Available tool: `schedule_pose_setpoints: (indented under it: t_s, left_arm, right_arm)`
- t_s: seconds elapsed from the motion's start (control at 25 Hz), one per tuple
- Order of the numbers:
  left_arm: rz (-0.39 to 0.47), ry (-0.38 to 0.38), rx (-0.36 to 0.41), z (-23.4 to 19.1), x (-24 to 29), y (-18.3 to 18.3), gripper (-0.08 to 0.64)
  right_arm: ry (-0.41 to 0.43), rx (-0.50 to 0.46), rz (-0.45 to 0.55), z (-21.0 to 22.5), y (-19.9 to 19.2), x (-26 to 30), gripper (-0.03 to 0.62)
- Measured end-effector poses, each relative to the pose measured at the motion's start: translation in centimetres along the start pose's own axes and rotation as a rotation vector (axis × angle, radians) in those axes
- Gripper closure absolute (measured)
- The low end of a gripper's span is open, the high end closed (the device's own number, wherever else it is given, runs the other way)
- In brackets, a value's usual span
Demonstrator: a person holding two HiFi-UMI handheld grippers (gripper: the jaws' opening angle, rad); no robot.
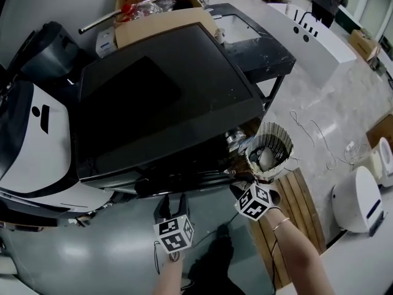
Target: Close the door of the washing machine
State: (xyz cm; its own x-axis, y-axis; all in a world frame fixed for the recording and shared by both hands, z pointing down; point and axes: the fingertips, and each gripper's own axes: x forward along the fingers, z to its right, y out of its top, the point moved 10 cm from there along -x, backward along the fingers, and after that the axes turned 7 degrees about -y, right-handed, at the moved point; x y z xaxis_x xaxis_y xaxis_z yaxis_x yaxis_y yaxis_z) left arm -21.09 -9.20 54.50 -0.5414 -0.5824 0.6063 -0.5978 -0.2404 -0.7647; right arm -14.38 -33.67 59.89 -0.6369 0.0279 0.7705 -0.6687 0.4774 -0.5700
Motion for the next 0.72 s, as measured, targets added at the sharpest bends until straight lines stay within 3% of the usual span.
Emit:
schedule_pose_setpoints:
  t_s: [0.28,0.72]
  left_arm:
    - [0.018,0.042,-0.017,0.3,2.1,1.2,0.313]
    - [0.035,0.105,-0.053,1.0,3.5,1.6,0.316]
  right_arm:
    - [-0.039,0.009,0.046,3.1,0.9,2.1,0.439]
    - [-0.106,0.134,0.08,4.8,0.0,3.0,0.414]
